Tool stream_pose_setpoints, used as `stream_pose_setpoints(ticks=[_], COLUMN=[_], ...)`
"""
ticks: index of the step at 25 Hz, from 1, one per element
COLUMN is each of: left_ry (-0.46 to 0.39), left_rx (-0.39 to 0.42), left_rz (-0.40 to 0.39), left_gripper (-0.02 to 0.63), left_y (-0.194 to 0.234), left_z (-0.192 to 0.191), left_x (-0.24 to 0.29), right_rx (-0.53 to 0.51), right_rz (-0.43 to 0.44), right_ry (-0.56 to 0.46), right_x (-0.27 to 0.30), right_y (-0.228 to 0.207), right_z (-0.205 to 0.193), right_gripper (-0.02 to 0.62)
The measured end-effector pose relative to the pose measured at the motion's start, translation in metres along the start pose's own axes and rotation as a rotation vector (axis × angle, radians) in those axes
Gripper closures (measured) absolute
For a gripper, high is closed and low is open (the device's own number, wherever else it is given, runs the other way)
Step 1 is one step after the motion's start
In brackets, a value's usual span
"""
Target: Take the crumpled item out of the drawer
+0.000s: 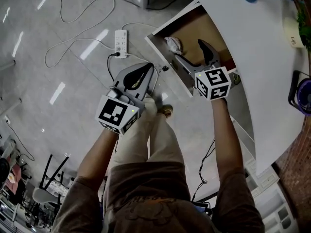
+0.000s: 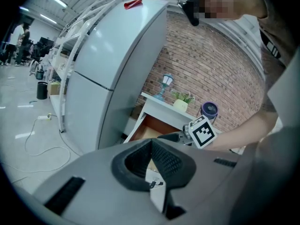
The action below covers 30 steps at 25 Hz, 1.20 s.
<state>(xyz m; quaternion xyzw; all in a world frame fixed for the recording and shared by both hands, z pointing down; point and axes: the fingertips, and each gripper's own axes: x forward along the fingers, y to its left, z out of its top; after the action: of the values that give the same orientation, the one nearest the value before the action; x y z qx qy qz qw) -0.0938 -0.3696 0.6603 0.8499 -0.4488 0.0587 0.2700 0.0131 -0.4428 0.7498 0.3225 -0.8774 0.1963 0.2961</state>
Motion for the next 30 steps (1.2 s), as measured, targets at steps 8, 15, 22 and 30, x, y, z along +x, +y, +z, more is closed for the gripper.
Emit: stream_pose_setpoints(ticks=[8, 15, 22, 30], left_ry=[0.018, 0.047, 0.06, 0.059], left_rx=[-0.008, -0.004, -0.01, -0.028], left_rz=[0.003, 0.007, 0.028, 0.051], left_gripper=[0.6, 0.6, 0.6, 0.6], left_y=[0.012, 0.024, 0.038, 0.048], left_z=[-0.006, -0.012, -0.017, -0.017], left_x=[0.005, 0.008, 0.008, 0.006], right_rx=[-0.028, -0.043, -0.017, 0.012], right_rz=[0.009, 0.017, 0.035, 0.037], right_ry=[0.105, 0.195, 0.247, 0.316], right_x=[0.043, 0.075, 0.097, 0.107], right_y=[-0.009, -0.018, -0.02, -0.02], right_z=[-0.022, -0.045, -0.056, -0.074], right_gripper=[0.184, 0.191, 0.196, 0.262])
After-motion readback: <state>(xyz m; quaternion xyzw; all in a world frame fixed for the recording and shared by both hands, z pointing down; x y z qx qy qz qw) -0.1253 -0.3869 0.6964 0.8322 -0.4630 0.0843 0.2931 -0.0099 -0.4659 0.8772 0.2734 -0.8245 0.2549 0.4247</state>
